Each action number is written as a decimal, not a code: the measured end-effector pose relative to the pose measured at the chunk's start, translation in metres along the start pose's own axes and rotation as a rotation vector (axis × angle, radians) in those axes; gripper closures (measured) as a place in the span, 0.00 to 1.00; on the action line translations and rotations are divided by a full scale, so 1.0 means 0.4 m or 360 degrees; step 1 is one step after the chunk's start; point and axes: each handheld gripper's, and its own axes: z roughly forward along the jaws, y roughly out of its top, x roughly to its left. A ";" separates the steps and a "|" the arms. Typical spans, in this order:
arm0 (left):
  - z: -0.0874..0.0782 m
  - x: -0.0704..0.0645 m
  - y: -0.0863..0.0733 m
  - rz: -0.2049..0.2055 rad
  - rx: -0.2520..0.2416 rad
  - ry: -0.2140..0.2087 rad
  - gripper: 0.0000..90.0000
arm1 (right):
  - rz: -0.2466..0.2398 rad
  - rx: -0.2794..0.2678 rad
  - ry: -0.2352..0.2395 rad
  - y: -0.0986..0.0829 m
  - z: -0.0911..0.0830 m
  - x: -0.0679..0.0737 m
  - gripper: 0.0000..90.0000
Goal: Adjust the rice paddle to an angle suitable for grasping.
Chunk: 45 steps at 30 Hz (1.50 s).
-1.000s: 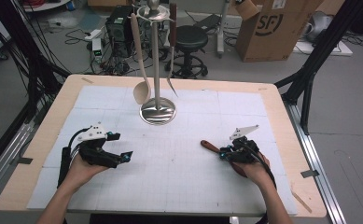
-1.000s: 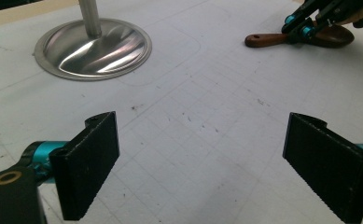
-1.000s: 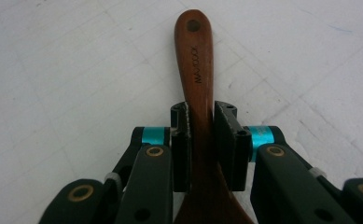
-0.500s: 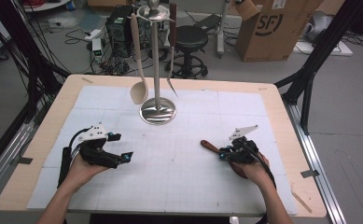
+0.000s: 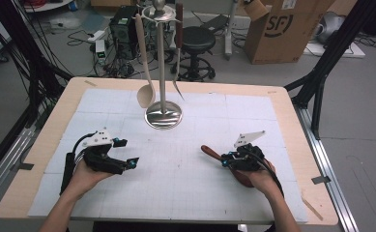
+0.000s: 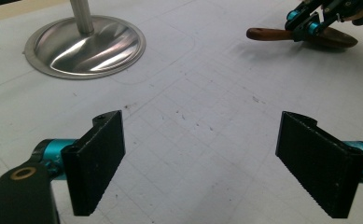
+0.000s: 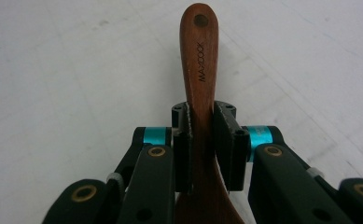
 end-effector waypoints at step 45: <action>0.058 -0.074 0.016 0.0073 0.0018 -0.0309 0.43 | -0.0233 -0.0233 0.0413 0.189 0.127 0.215 0.87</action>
